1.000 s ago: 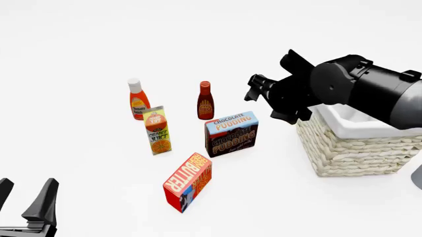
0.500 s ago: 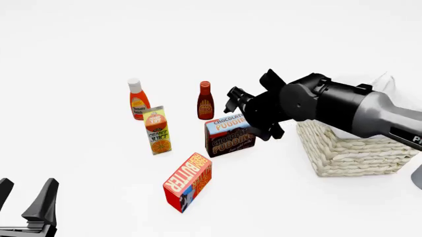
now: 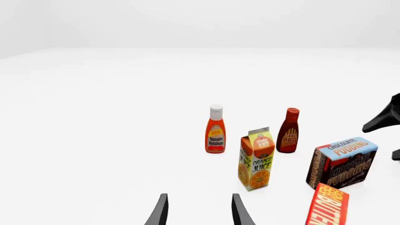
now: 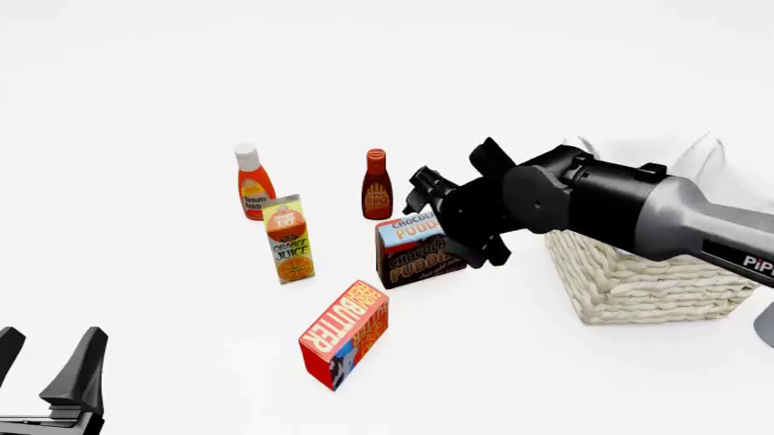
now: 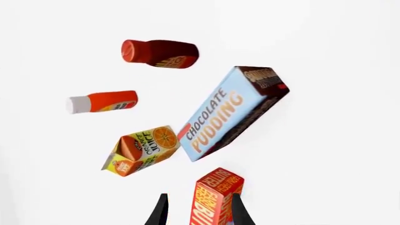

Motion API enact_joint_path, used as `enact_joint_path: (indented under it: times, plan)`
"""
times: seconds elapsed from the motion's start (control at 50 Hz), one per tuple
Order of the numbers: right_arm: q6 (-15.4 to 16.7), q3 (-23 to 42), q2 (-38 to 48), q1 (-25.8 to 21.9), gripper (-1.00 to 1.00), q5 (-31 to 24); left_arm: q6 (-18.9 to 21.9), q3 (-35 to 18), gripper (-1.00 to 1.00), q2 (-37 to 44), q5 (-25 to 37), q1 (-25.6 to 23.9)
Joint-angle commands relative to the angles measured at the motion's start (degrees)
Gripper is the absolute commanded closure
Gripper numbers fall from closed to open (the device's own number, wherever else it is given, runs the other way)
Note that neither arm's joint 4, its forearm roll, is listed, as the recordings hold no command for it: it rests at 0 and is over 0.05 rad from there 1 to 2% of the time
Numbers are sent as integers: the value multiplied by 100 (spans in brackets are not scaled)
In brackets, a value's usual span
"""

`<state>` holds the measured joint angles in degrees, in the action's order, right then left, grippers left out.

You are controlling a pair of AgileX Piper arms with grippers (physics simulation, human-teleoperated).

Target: Pick the butter and place it in the basket.

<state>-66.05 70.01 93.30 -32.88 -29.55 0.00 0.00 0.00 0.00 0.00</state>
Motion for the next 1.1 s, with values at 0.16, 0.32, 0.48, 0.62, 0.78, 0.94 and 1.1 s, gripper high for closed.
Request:
enact_joint_path:
  times: [0.16,0.32,0.48,0.62,0.78,0.94,1.1]
  plan:
    - [-133,-361,-156,167,-100,194,0,0,-100,0,0,0]
    - [-211,-512,-130,218,-100,296,0,0,-100,0,0,0]
    - [-279,-554,11,172,-100,355,0,0,-100,0,0,0]
    - [-373,-586,189,64,-100,454,0,0,-100,0,0,0]
    - [-505,-562,398,-40,-100,514,0,0,-100,0,0,0]
    - [-563,-558,509,-76,-100,575,0,0,-100,0,0,0]
    - [-607,-527,603,-220,-100,596,0,0,-100,0,0,0]
